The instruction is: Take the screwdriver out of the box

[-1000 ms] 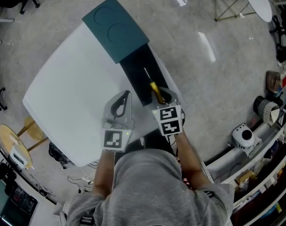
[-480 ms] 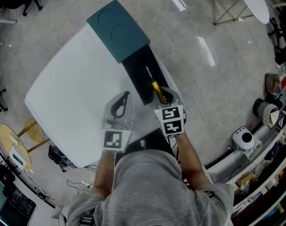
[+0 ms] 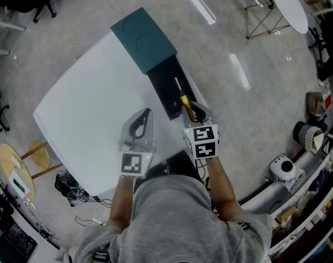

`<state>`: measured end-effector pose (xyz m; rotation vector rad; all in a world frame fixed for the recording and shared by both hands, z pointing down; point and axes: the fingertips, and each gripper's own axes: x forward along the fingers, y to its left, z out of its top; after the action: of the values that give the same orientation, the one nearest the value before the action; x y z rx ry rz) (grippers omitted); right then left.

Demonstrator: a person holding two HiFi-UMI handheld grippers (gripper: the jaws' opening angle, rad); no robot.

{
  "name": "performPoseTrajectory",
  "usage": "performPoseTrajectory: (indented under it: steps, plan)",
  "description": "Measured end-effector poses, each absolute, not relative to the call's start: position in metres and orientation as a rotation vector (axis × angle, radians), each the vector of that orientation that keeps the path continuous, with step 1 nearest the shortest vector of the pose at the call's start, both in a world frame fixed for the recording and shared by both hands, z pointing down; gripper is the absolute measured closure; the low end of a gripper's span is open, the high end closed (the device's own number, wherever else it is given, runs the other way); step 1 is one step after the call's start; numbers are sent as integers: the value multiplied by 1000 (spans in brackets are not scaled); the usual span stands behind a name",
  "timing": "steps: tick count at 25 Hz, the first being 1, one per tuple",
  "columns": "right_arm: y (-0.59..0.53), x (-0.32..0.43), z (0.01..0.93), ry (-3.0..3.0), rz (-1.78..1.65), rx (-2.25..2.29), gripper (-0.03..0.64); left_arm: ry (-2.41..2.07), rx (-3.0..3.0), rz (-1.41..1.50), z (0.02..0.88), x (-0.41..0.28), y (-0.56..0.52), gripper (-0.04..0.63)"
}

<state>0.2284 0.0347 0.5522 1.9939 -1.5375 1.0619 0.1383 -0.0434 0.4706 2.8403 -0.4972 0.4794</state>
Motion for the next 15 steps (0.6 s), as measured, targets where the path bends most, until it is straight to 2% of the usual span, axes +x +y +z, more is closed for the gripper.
performPoseTrajectory:
  steps: [15]
  plan:
    - [35, 194, 484, -1633, 913, 2049, 543, -569, 2912, 369, 419, 93, -27, 583]
